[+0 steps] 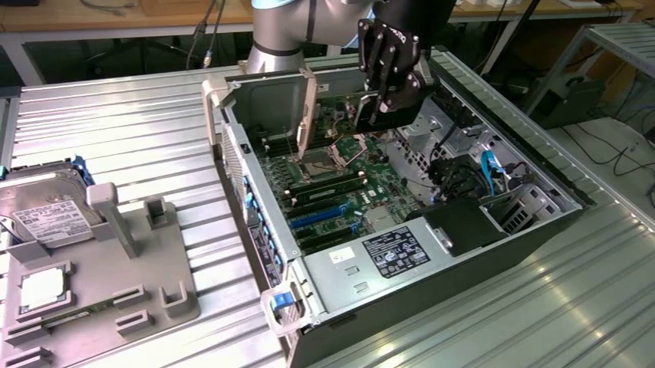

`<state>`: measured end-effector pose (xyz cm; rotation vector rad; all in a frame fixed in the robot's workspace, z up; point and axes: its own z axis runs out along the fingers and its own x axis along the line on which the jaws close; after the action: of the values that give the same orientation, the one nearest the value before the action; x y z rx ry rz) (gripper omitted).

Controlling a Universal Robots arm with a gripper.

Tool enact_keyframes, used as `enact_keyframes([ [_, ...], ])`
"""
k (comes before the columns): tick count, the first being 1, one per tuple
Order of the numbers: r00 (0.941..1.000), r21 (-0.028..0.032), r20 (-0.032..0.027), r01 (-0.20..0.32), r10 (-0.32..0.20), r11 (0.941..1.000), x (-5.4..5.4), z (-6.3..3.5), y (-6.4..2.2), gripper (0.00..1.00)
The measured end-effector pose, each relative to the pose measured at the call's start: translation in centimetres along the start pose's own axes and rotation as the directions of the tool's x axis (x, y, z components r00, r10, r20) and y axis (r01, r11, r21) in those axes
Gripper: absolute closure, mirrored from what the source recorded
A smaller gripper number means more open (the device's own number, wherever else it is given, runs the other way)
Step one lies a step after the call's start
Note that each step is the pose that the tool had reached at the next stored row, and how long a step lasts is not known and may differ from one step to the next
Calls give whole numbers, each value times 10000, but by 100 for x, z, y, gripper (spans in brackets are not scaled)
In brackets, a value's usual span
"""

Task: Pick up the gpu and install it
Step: 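Insert the gpu into the slot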

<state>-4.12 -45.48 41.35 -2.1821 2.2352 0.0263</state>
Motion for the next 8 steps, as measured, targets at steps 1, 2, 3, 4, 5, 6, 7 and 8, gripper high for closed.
enact_keyframes([
  [1, 10000, 0, 0, 0, 0, 10000, 0, 0, 0, 72],
  [2, 10000, 0, 0, 1, -1, 10000, 0, 0, 0, 72],
  [3, 10000, 0, 0, 1, -1, 10000, 0, 0, 0, 72],
  [4, 10000, 1, 1, 0, 0, 10000, 0, 0, 0, 72],
  [5, 10000, 0, 1, 1, -1, 10000, 0, 0, 0, 72],
  [6, 10000, 2, 2, 1, -1, 10000, 0, 4, 0, 72],
  [7, 10000, 2, 4, 1, -1, 10000, 0, 12, 0, 72],
  [8, 10000, 2, 2, 3, -3, 10000, 1, 28, 0, 72],
])
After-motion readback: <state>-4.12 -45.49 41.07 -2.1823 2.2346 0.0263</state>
